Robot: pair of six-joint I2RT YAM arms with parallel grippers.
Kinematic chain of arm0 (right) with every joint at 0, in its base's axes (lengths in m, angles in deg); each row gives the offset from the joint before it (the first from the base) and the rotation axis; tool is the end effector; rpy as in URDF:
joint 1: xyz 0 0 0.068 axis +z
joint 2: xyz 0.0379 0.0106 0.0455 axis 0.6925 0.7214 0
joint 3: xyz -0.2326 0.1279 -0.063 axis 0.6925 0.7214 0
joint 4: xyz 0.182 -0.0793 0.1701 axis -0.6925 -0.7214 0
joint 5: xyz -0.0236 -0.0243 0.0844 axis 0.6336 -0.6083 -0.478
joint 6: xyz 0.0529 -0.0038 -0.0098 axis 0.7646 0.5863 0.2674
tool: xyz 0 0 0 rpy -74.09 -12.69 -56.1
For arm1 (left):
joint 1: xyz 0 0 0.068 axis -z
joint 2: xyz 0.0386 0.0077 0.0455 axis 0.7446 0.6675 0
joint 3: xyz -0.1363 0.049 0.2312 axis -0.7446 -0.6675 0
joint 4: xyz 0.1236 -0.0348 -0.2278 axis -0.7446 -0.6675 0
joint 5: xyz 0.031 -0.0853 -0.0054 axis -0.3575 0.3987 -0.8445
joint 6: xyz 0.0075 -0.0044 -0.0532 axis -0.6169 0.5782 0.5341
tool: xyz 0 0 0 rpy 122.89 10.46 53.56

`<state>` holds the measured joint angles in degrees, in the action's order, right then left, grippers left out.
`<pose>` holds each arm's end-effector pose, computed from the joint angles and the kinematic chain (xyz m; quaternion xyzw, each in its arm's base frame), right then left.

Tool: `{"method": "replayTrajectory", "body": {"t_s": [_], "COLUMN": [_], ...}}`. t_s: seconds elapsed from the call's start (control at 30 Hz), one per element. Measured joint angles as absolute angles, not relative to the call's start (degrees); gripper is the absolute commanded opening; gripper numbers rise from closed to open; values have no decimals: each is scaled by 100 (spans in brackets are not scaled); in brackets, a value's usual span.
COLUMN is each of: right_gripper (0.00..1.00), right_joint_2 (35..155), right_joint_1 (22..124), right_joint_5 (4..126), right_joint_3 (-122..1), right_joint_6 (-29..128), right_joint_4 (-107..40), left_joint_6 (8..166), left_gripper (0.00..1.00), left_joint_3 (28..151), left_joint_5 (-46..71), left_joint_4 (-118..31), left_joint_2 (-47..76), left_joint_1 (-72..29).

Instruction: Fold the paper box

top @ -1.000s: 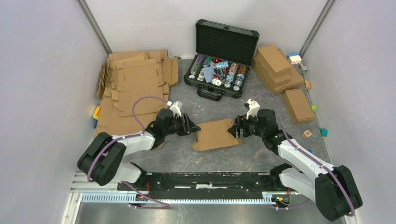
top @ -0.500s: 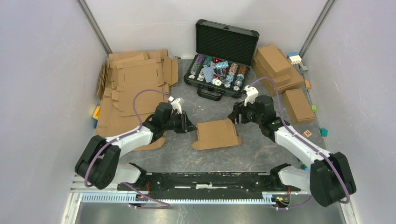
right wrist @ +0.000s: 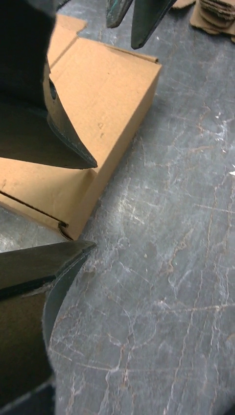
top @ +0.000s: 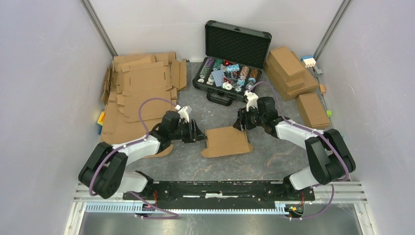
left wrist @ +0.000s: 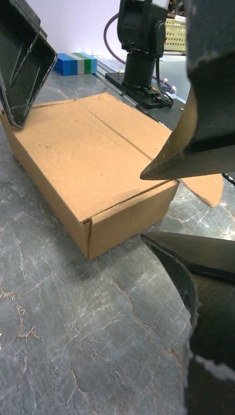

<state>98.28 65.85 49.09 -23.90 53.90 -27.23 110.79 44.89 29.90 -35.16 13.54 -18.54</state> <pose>0.2637 0.1218 0.1739 -0.1697 0.8762 0.2919 0.3440 0.2072 -0.1353 0.1674 0.0529 0.8737 -0.4053 0.2640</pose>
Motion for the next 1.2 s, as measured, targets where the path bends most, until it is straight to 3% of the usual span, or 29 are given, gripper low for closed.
{"method": "replayTrajectory", "body": {"t_s": [0.13,0.47,0.57,0.7,0.87,1.03,1.2], "right_gripper": [52,48,46,44,41,41,43], "right_joint_2": [10022,10682,10796,10837,10837,10837,10706], "right_joint_1": [6583,6568,6557,6550,6550,6552,6552], "right_joint_5": [5051,5143,5161,5154,5110,5025,4999], "right_joint_3": [-2528,-2923,-2923,-2921,-2917,-2888,-2805], "right_joint_6": [5371,5408,5403,5392,5382,5373,5364], "right_joint_4": [-2717,-2566,-2688,-2841,-2859,-2854,-2861], "left_joint_6": [11157,11282,11284,11284,11295,11365,11525], "left_gripper": [50,50,55,67,70,55,8], "left_joint_3": [4596,5125,5153,5138,4884,4840,4139], "left_joint_5": [3016,3222,3296,3254,2848,2371,2437], "left_joint_4": [-3330,-2840,-2805,-2969,-3284,-4007,-4523], "left_joint_2": [1828,2637,2665,2398,1179,460,-456], "left_joint_1": [-1880,-2097,-2287,-2573,-2942,-3080,-3052]}}
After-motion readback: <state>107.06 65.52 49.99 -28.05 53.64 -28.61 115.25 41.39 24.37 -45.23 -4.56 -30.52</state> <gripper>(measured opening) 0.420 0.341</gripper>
